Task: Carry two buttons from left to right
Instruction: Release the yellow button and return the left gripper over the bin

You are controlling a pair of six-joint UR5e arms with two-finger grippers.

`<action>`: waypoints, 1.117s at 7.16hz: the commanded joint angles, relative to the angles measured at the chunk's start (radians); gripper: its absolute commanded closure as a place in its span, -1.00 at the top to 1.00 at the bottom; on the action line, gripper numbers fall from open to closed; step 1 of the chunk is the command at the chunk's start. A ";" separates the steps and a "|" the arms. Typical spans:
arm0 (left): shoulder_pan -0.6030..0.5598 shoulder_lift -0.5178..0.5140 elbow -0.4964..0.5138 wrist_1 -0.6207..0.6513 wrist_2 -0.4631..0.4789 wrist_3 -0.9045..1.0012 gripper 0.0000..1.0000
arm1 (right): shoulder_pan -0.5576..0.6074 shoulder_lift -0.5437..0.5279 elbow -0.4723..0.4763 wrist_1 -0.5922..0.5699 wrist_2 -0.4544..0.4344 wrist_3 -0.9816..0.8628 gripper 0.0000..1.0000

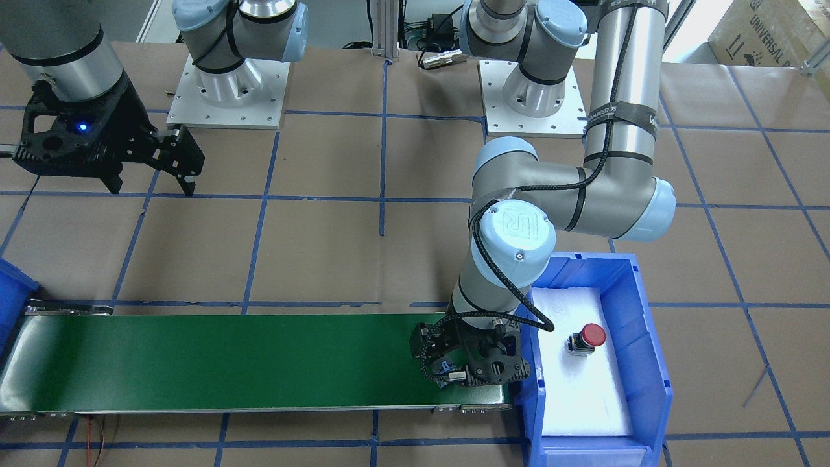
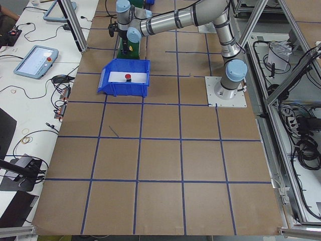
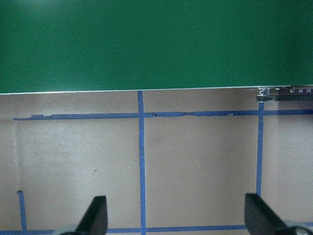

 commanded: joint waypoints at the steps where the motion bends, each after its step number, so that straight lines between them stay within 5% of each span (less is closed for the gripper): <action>1: 0.004 0.034 0.007 -0.009 0.009 0.027 1.00 | -0.005 0.003 -0.006 0.004 0.014 0.000 1.00; 8: 0.156 0.098 0.019 -0.073 -0.007 0.237 1.00 | -0.032 0.001 -0.047 0.056 0.012 -0.002 1.00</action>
